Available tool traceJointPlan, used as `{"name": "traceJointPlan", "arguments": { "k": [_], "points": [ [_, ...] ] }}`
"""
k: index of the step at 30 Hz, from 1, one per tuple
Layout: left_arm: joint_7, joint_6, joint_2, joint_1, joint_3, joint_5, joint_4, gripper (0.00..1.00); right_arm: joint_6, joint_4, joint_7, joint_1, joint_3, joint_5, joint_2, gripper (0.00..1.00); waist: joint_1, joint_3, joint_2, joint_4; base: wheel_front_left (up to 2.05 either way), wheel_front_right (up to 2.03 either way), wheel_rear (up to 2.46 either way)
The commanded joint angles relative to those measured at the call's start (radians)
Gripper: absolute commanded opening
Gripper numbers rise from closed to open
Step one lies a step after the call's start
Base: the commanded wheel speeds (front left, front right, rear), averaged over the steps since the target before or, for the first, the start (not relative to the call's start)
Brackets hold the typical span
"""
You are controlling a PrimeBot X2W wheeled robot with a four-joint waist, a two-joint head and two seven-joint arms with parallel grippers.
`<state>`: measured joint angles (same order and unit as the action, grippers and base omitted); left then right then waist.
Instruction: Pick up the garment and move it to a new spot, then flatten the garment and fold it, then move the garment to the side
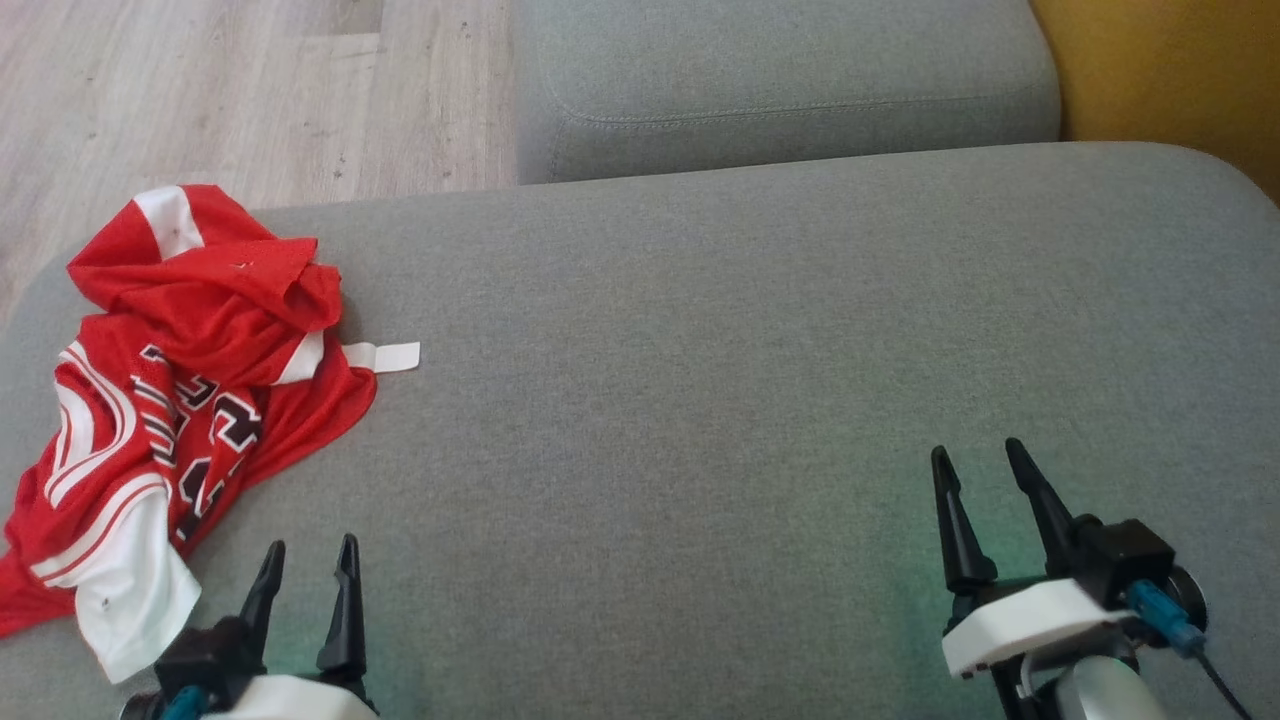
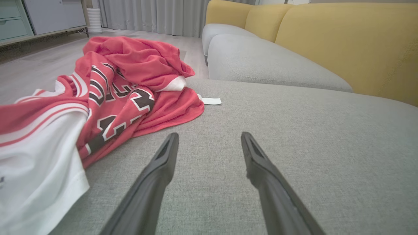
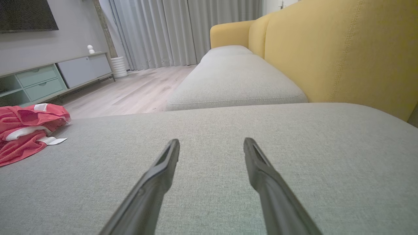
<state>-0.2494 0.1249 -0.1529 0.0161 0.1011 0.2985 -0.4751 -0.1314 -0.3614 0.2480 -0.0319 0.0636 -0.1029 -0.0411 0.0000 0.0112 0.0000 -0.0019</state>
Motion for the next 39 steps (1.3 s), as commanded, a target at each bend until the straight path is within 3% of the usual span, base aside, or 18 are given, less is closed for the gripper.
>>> {"name": "traceJointPlan", "arguments": {
  "k": [1, 22, 28, 39],
  "points": [
    [-0.012, 0.005, -0.019, 0.060, -0.031, 0.003, 0.018, 1.00, 0.001, 0.018, 0.014, -0.050, 0.027, -0.006, -0.009, 1.00, 0.0000, 0.000, 0.0000, 0.000, 0.00, 0.00, 0.00],
    [-0.012, 0.006, -0.034, 0.075, -0.022, 0.057, 0.005, 1.00, 0.001, -0.012, 0.014, -0.052, 0.022, -0.036, -0.009, 1.00, 0.0000, -0.001, 0.0000, 0.011, 0.00, 0.00, 0.00],
    [-0.012, 0.006, -0.028, 0.077, -0.020, 0.055, 0.006, 1.00, 0.001, -0.003, 0.014, -0.040, 0.028, -0.037, -0.009, 1.00, 0.0000, 0.010, 0.0000, 0.071, 0.00, 0.00, 0.00],
    [-0.012, 0.006, -0.034, 0.038, -0.022, 0.059, 0.011, 1.00, 0.001, -0.009, 0.014, -0.030, 0.090, -0.058, -0.009, 1.00, 0.0000, 0.049, 0.0000, 0.293, 0.00, 0.00, 0.00]
  ]
}}
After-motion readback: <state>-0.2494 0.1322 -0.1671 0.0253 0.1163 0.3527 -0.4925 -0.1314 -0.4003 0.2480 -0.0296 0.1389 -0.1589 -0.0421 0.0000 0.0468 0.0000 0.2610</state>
